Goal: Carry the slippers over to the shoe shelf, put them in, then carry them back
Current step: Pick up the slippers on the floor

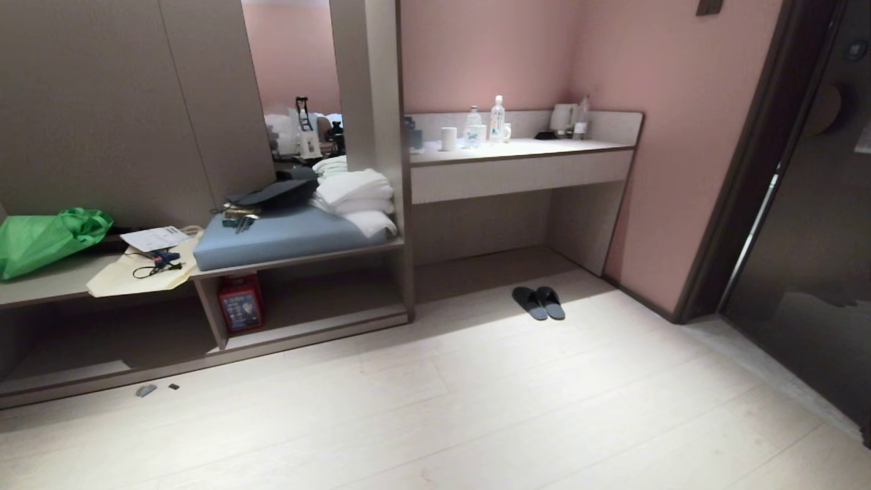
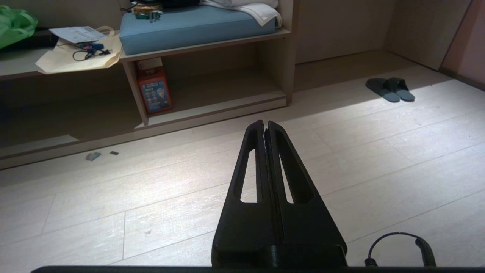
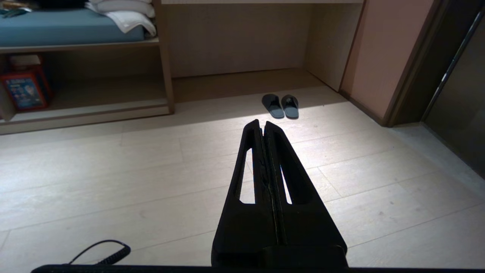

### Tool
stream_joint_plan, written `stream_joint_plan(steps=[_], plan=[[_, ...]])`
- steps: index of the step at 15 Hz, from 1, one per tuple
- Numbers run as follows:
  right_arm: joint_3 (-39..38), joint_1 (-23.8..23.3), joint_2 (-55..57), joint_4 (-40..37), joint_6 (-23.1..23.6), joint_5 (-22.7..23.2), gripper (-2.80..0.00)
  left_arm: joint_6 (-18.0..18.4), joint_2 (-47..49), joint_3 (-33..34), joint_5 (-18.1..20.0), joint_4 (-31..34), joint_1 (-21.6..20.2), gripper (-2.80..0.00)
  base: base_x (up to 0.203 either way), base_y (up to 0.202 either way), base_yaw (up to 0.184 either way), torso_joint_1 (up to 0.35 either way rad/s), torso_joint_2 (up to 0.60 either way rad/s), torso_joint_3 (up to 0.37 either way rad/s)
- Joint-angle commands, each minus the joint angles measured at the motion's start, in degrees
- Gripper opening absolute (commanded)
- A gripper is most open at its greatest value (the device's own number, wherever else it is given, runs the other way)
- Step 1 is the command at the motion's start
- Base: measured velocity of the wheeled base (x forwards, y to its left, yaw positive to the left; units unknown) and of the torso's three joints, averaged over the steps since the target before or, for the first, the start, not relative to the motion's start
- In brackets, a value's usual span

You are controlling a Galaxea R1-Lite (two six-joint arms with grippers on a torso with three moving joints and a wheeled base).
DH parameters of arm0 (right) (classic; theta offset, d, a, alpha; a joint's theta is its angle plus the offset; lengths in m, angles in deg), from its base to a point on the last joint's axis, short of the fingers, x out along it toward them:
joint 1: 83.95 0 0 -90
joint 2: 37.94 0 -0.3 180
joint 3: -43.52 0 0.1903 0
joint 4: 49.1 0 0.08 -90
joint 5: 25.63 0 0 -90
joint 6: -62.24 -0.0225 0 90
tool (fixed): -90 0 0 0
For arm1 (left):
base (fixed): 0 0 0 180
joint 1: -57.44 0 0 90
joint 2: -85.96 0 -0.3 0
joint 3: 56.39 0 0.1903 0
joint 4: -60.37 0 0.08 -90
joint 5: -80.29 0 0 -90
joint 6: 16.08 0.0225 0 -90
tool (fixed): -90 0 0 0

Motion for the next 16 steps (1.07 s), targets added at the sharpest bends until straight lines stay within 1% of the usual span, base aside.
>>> stream_joint_plan(steps=[1,4,16], plan=[[-0.09,0.00,0.02,-0.07,0.14,-0.04,-2.80,0.00,0.05,0.02,0.00,0.00,-0.01,-2.80,0.000,0.000,0.000,0.000,0.00,0.000],[-0.08,0.00,0.02,0.01,0.90,0.05,-2.80,0.00,0.05,-0.03,0.00,0.00,-0.01,-2.80,0.000,0.000,0.000,0.000,0.00,0.000],[0.00,0.00,0.02,0.02,1.25,0.05,-2.80,0.00,0.05,-0.06,0.09,0.00,-0.01,-2.80,0.000,0.000,0.000,0.000,0.00,0.000]])
